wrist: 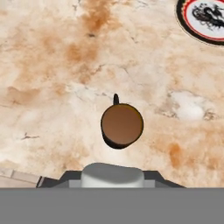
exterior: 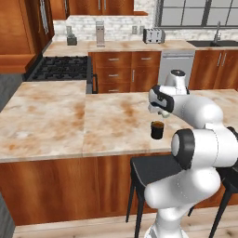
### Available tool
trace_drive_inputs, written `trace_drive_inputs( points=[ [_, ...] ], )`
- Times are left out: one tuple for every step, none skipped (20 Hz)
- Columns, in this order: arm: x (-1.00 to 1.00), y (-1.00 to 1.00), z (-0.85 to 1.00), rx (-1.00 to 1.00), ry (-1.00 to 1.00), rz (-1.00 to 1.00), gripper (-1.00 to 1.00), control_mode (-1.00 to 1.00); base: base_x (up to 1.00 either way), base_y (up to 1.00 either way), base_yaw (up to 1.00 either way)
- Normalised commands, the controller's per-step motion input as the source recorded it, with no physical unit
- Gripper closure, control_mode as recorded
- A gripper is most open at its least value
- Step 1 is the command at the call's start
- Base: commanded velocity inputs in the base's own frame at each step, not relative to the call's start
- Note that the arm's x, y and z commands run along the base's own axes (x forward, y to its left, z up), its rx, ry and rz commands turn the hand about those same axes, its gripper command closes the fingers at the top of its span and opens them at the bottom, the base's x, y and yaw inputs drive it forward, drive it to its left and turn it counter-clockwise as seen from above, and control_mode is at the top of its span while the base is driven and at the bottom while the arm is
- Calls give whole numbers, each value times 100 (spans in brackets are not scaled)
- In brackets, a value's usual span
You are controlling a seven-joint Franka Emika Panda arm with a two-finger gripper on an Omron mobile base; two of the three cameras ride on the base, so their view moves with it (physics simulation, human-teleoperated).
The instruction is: Pick up the marshmallow and place it in the cup of hot chocolate on the dining counter.
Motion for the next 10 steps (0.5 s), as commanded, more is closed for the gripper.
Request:
trace_drive_inputs(
  points=[
    [0,0,-11,0,0,0,100,-100,0,0,0],
    [0,0,-15,0,0,0,100,-100,0,0,0],
    [0,0,-20,0,0,0,100,-100,0,0,0],
    [0,0,-22,0,0,0,100,-100,0,0,0],
    [0,0,-27,0,0,0,100,-100,0,0,0],
    [6,0,-32,0,0,0,100,-100,0,0,0],
    [17,0,-31,0,0,0,100,-100,0,0,0],
    [23,-6,-24,0,0,0,100,-100,0,0,0],
    [24,-4,-22,0,1,0,100,-100,0,0,0],
    [26,-1,-21,0,1,0,100,-100,0,0,0]
  ],
)
